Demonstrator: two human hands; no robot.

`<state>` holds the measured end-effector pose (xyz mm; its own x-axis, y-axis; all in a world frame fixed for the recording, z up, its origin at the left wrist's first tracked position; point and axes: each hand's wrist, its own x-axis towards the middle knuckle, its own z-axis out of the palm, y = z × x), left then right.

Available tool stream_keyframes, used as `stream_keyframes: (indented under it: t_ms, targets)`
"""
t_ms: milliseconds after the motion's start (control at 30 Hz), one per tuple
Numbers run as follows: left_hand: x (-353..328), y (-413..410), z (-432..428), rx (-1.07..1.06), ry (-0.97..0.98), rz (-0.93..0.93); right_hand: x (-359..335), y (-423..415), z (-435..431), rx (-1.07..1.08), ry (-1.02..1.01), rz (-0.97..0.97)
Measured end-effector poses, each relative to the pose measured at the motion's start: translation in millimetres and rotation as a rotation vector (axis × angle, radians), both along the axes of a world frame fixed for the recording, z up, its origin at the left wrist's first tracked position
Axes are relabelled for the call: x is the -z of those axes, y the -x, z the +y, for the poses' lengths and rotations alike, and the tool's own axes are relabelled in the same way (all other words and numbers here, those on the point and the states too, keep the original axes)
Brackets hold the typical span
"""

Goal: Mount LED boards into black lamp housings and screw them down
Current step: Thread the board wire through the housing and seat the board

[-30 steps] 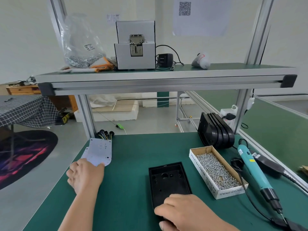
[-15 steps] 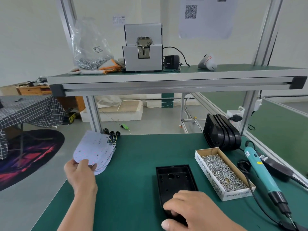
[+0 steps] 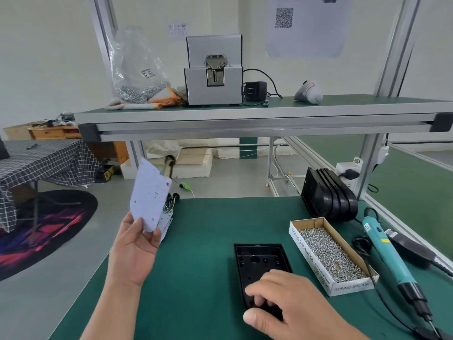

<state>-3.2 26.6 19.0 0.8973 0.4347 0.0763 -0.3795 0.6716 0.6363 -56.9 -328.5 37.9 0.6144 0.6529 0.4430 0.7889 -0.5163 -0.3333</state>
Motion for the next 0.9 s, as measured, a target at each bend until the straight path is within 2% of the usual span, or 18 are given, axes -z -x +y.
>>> stream_keyframes:
  t_ms: [133, 267, 400, 500, 667, 767, 900]
  targets:
    - [-5, 5, -16, 0.221, -0.142, 0.036, -3, -3, -4, 0.086, -0.134, 0.175]
    - [-2, 9, -31, 0.453, -0.321, 0.123, 1, -12, -6, 0.155, -0.414, 0.384]
    - [-3, 11, -41, 0.628, -0.505, 0.186, 3, -21, -8, 0.096, -0.686, 0.609]
    - [-3, 12, -50, 0.723, -0.569, 0.185, -3, -19, -7, 0.045, -0.729, 0.706]
    - [0, 12, -70, 0.785, -0.632, 0.154, -13, -10, 1, -0.027, -0.673, 0.872]
    - [1, 11, -80, 0.775, -0.606, 0.157, -10, -13, 5, -0.142, -0.832, 1.127]
    - [-1, 8, -89, 0.676, -0.597, 0.166, -3, -21, 2, -0.084, -0.898, 1.056]
